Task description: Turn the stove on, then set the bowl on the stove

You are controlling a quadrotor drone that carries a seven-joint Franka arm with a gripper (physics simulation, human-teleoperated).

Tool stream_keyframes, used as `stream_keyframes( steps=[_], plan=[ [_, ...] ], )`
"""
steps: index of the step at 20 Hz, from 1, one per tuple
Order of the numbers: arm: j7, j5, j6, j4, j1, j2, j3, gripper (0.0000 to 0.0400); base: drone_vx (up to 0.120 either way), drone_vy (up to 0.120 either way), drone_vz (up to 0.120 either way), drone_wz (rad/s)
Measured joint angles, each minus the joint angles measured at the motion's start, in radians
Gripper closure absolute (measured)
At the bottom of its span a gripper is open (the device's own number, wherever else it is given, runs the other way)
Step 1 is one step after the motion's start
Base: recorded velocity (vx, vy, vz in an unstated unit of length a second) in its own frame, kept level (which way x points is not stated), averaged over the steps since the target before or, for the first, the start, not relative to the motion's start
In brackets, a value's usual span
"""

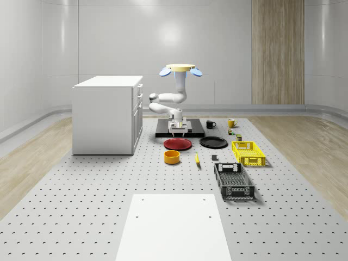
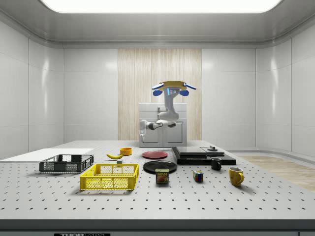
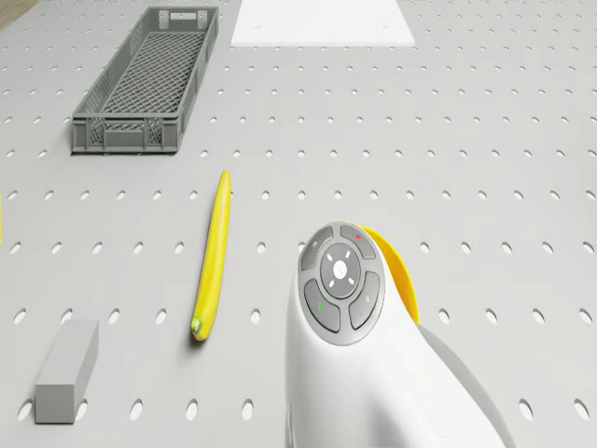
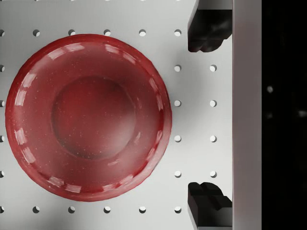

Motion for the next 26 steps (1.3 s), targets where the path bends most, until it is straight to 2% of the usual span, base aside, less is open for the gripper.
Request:
stream_keyframes(
  steps=[14,26],
  plan=[
    [0.001,0.001,0.002,0.000,-0.001,-0.002,0.000,0.0000,0.120,0.000,0.000,0.000],
    [0.002,0.002,0.004,0.000,-0.002,-0.004,0.000,0.0000,0.120,0.000,-0.110,0.000]
  ],
)
